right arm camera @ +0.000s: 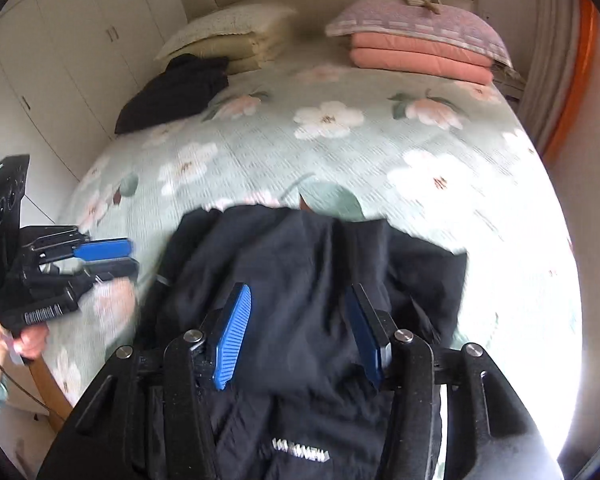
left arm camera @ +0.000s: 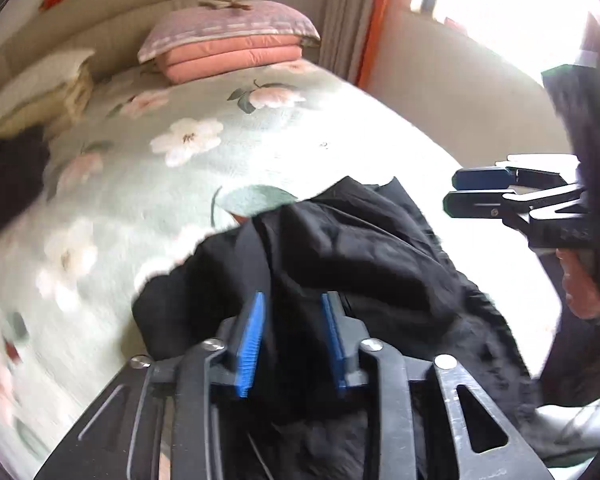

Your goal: Fold large clothes

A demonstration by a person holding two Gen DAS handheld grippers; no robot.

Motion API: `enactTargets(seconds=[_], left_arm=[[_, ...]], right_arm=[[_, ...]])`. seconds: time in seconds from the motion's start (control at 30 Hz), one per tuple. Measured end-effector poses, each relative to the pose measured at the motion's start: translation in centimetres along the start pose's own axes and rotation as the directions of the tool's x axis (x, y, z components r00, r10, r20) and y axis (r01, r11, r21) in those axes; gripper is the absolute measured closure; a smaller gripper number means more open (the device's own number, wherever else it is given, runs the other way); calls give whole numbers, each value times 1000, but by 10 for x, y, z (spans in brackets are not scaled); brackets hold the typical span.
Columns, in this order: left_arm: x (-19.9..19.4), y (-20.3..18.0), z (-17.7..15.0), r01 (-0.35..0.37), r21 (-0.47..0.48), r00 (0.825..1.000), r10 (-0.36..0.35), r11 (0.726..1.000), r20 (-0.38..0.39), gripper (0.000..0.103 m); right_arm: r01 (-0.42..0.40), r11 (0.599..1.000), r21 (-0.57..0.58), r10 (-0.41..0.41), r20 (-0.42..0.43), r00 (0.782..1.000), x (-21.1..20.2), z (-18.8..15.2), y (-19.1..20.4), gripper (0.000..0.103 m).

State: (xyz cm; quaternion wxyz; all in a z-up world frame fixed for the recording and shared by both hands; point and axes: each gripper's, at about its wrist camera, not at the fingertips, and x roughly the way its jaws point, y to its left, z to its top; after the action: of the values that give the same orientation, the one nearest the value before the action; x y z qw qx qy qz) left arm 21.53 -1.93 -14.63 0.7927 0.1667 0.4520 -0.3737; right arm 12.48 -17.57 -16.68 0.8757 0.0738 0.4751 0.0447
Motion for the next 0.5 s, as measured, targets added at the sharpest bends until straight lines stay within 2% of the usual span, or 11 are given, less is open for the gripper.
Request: enactTargets(seconds=[0.03,0.07,0.13,0.17,0.23,0.33,0.4,0.43,0.5], left_arm=[[19,-5,8,-37,16,999,37,999,-33,70],[27,-4,10,-25,12,998,26,1000,-49,70],[57,1,1,80,-52,990,-86,995,-111,70],[71,4,-8,117,-87,980,-130,989,-151,70],[94,11,-35,126,-144,963,-156,982,-220,70],[117,15,-77,153,-206,941,-207,966,-269,64],[122,11,-91,154,-204,945,-205,967,-256,63],[125,8,-97,137,-177,955,-178,975,-239,62],[131,4,-98,115,-140,963,-145,983,-227,61]], right_arm=[[-10,1000,-2,10,-22,1000,16,5,1,49],[-16,1000,-4,16,-46,999,28,7,1,49],[-31,999,-21,28,-119,993,58,1,1,49],[-28,999,-37,21,-169,985,75,-8,2,49],[-25,999,-44,12,-267,964,105,-34,1,49],[12,999,-42,-27,-366,930,137,-83,-5,49],[23,1000,-8,-25,-356,934,146,-108,-8,47],[34,999,2,-31,-337,941,147,-113,-8,46],[52,997,52,-33,-309,951,152,-117,-11,44]])
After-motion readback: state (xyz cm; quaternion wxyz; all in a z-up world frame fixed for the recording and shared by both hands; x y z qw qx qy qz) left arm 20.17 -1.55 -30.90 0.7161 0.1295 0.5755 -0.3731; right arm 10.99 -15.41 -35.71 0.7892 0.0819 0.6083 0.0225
